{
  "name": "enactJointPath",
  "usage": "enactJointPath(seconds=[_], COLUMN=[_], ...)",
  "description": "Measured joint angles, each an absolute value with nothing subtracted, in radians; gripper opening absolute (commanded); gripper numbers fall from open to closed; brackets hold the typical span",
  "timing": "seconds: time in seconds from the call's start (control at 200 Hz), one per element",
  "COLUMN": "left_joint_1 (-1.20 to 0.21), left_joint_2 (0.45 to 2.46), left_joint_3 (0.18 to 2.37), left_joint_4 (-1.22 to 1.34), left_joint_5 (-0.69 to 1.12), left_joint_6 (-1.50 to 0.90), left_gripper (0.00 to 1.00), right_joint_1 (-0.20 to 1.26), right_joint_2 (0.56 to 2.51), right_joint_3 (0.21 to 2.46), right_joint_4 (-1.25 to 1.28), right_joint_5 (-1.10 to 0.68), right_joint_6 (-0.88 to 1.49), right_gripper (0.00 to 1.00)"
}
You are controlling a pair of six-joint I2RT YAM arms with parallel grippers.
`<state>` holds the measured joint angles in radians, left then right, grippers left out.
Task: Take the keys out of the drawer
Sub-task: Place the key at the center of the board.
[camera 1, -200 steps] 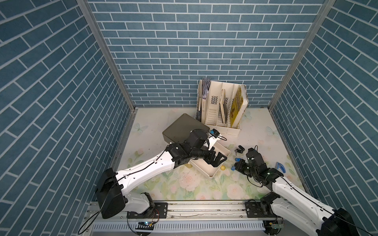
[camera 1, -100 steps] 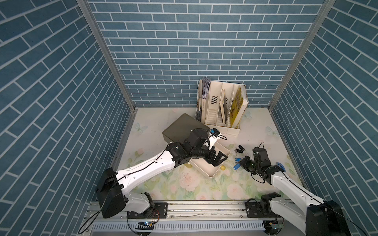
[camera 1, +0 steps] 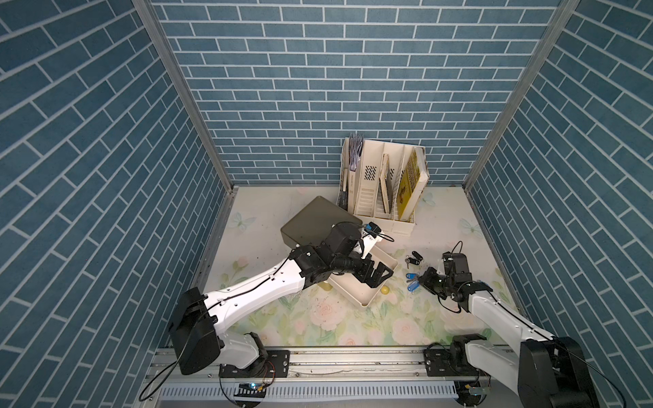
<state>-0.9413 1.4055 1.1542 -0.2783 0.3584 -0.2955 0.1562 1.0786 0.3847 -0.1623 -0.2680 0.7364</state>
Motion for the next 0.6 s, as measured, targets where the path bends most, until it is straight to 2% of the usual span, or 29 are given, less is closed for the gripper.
enactJointPath(seconds=[0.195, 0.495, 0.6], left_joint_1=[-0.941, -0.941, -0.941], left_joint_2=[1.416, 1.416, 1.416], left_joint_3=[1.155, 1.155, 1.155], left_joint_4=[-0.279, -0.279, -0.279], left_joint_5=[0.358, 0.358, 0.356], left_joint_6=[-0.295, -0.295, -0.295], left_gripper=[1.00, 1.00, 1.00], right_joint_1=[0.139, 0.132, 0.131], right_joint_2=[1.110, 1.124, 1.123], right_joint_3=[0.388, 0.416, 0.427], right_joint_4=[-0.152, -0.145, -0.149], right_joint_5=[-0.286, -0.301, -0.302], right_joint_6=[0.723, 0.695, 0.690], right_gripper=[0.00, 0.24, 0.26])
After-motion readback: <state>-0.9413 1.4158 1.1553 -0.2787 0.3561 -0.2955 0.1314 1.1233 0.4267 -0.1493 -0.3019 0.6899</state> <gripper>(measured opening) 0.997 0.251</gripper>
